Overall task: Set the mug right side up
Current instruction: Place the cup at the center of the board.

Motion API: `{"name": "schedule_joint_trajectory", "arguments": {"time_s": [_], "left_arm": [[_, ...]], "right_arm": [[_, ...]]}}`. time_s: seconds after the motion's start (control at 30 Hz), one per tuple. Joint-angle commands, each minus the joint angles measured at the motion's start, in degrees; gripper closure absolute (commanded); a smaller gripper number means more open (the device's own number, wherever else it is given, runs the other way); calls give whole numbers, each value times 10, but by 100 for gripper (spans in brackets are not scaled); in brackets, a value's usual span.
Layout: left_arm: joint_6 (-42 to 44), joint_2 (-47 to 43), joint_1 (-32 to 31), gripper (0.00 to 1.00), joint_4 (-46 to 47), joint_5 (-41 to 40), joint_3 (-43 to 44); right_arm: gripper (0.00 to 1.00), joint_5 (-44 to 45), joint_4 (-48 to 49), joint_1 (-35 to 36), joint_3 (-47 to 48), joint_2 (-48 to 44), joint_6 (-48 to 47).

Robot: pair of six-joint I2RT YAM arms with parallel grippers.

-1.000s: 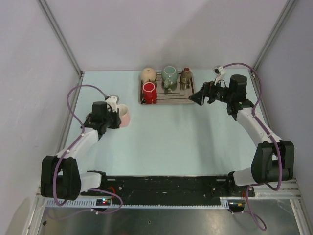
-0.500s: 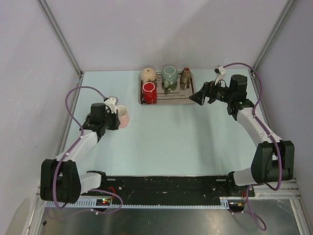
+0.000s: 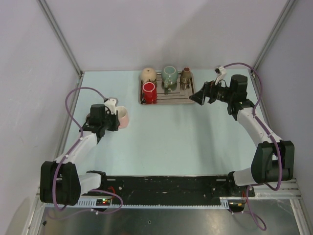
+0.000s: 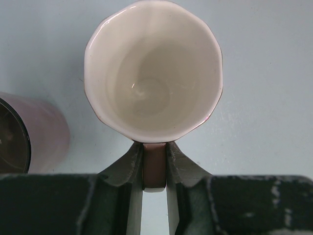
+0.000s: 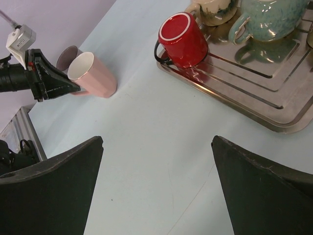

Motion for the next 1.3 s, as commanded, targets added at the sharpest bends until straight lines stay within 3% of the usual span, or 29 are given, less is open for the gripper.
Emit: {"name": "schedule_joint_trajectory", "arguments": {"time_s": [0.0, 1.27], "left_arm": [[14, -20, 4, 89, 43, 24, 2], [29, -49, 3, 61, 10, 28, 4]], "right_arm": [[1, -5, 18, -3, 6, 3, 4], [1, -7, 19, -7, 6, -1, 9]]}}
